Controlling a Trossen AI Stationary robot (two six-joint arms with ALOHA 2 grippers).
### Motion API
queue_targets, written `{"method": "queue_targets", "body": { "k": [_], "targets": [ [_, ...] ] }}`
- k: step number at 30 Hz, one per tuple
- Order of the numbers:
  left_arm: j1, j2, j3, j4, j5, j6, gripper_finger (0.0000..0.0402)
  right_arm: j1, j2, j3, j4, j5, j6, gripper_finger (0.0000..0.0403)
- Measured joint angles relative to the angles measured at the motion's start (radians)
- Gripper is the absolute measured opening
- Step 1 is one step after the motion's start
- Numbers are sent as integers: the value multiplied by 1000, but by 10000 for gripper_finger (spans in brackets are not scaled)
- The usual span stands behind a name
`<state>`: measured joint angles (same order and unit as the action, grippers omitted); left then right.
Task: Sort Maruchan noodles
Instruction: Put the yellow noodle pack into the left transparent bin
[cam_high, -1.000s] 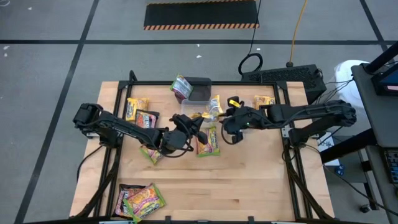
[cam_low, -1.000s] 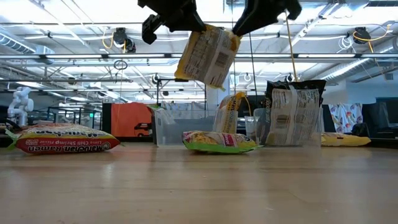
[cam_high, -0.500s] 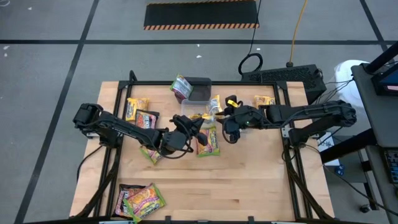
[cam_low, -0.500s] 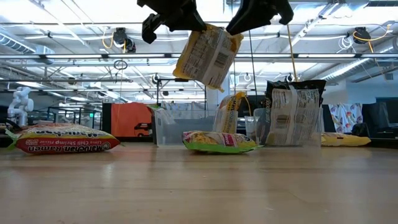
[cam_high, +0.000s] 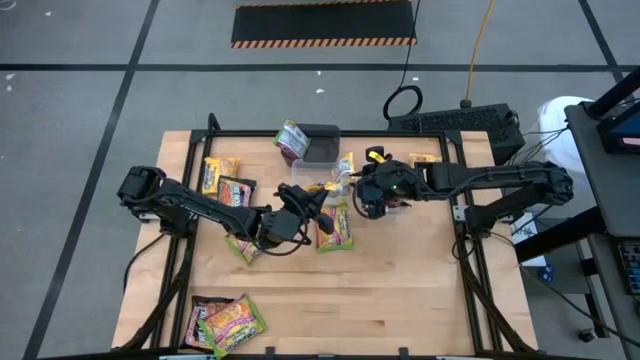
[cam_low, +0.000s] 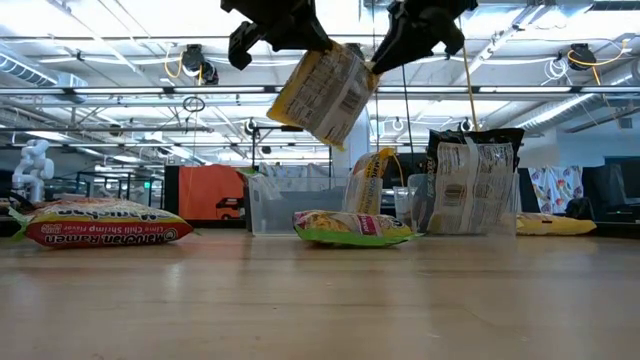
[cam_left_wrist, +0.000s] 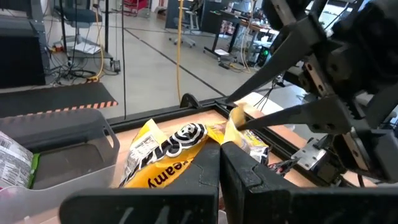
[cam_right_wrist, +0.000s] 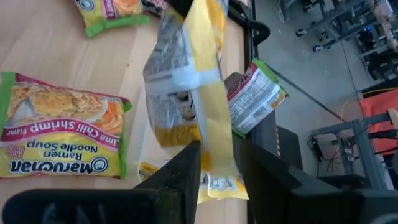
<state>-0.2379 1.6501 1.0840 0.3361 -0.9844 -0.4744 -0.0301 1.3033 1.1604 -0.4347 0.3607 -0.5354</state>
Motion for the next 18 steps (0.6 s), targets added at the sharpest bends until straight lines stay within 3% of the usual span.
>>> {"method": "queue_targets", "body": {
  "k": [6,14,18],
  "targets": [
    [0,0,0,4,0,9,0,-9,0,-43,16,1,-14,87],
    [1,0,0,6,-2,26,0,-9,1,-55,90,1,-64,9],
    [1,0,0,6,-2,26,0,-9,1,-55,99,-16,-72,8]
  ]
}}
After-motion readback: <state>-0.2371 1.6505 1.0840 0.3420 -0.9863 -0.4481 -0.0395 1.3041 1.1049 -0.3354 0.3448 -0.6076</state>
